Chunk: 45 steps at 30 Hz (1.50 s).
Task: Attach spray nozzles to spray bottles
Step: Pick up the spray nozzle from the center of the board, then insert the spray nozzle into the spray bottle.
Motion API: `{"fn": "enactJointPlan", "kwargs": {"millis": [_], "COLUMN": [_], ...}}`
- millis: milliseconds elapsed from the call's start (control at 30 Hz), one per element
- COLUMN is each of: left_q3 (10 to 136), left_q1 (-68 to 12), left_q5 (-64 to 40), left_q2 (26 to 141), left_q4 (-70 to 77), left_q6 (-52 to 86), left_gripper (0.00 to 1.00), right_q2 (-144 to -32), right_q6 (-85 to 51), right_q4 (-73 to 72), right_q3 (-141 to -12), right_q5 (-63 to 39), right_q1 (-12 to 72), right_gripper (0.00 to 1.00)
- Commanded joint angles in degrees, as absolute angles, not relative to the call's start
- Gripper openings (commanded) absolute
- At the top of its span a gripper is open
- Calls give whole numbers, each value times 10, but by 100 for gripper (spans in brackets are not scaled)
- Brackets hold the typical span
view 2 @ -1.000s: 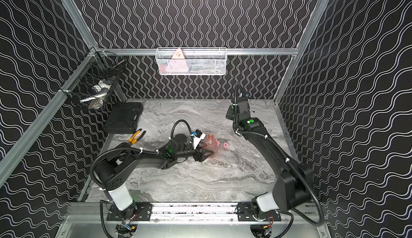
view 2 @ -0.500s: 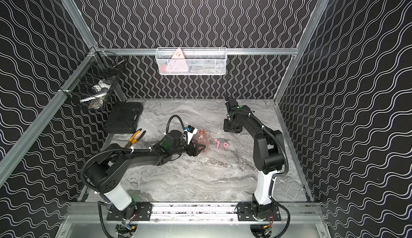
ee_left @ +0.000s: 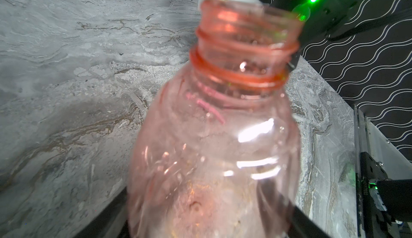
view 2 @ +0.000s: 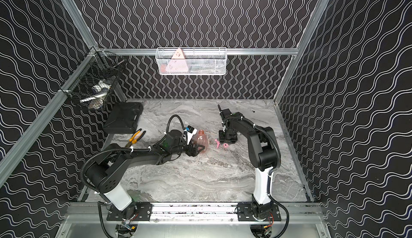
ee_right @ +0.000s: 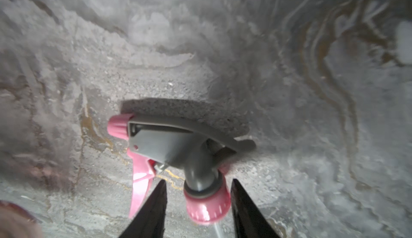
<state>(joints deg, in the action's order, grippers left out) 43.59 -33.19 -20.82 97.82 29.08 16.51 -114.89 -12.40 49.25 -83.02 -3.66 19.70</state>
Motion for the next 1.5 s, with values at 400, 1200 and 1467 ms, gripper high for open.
{"fn": "enactJointPlan", "kwargs": {"millis": [400,1200,1467], "left_q3": [446,481,535], "left_q1": [-330,-335,-361], "left_q5": [-207,-322,-366], "left_q2": [971,985,1024], "left_q4": [279,352,316], "left_q6": [153,198,187], "left_gripper": [67,62,62], "right_q2": [-1175,-781,-747], "right_q6": [-120,-292,-282], "right_q4": [476,126,50], "right_q3": [-832,-730,-702], "right_q5": [-44,67,79], "right_q1": [198,189,231], "right_gripper": [27,26,27]}}
